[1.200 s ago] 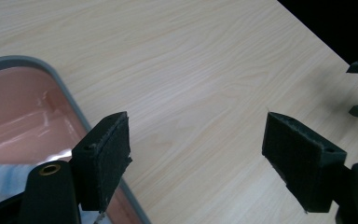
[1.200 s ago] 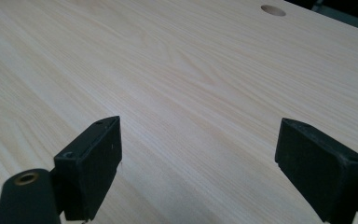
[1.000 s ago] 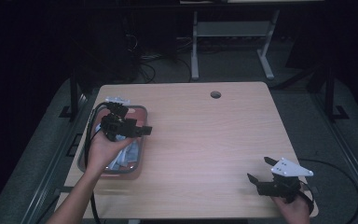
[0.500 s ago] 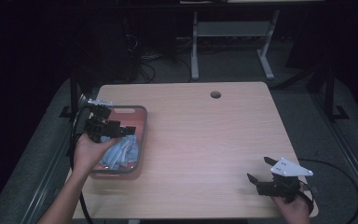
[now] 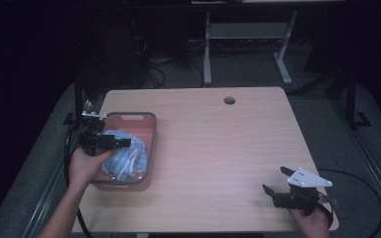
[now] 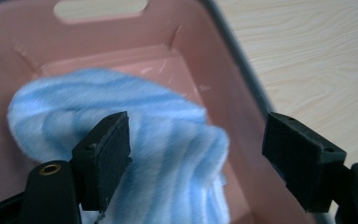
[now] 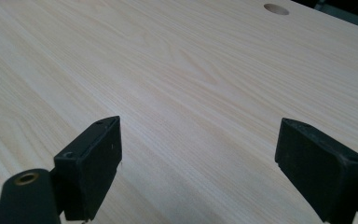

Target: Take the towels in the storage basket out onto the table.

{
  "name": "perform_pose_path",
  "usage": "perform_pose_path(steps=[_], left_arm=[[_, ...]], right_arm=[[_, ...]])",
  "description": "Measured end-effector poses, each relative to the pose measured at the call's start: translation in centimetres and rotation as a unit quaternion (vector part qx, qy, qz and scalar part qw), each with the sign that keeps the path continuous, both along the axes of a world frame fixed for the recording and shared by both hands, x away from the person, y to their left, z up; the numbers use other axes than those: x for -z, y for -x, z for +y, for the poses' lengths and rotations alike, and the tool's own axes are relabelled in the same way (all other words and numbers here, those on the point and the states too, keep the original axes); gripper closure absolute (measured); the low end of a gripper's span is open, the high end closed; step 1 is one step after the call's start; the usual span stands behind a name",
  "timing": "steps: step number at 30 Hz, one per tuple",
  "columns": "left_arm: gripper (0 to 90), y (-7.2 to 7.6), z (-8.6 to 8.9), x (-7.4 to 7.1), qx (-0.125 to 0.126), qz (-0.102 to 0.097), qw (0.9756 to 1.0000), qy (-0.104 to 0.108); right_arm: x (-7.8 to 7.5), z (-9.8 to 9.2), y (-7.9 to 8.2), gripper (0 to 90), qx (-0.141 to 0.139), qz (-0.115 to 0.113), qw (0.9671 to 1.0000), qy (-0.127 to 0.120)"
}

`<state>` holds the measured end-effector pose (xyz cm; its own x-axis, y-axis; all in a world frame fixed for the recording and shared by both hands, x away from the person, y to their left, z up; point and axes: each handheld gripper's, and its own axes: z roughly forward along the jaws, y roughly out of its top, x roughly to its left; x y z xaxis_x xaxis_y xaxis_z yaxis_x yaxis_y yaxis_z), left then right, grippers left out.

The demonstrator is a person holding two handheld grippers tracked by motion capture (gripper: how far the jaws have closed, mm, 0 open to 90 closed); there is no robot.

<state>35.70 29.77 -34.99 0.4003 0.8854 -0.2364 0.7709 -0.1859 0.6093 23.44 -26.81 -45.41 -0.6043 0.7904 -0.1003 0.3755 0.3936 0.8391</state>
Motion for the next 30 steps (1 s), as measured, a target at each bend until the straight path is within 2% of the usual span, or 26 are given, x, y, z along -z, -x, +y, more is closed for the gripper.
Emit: perform_pose_path(steps=[4, 9, 18, 23, 28, 30], left_arm=[[22.7, -0.2, 0.5, 1.2, -0.006, 0.015, 0.9999, -0.003], [23.0, -0.3, 0.4, 1.7, -0.008, 0.021, 0.9997, -0.006], [25.1, -0.9, -0.4, 3.1, -0.011, 0.039, 0.9986, -0.034], [28.6, -1.3, -1.1, 3.8, -0.01, 0.05, 0.9972, -0.055], [28.7, -1.6, -1.9, 4.6, -0.011, 0.061, 0.9938, -0.092], [28.1, -1.8, -2.1, 4.9, -0.008, 0.069, 0.9925, -0.101]], right_arm=[[0.0, 0.0, 0.0, 14.1, 0.0, 0.001, 1.0, 0.0], [0.0, 0.0, 0.0, 14.1, -0.001, 0.002, 1.0, -0.001], [0.0, -0.1, 0.0, 14.2, -0.001, -0.001, 1.0, -0.001], [0.0, -0.1, 0.1, 14.2, -0.002, -0.001, 1.0, -0.001], [0.0, -0.2, 0.1, 14.2, -0.002, -0.002, 1.0, -0.003], [0.0, -0.2, 0.1, 14.2, -0.002, 0.0, 1.0, -0.003]])
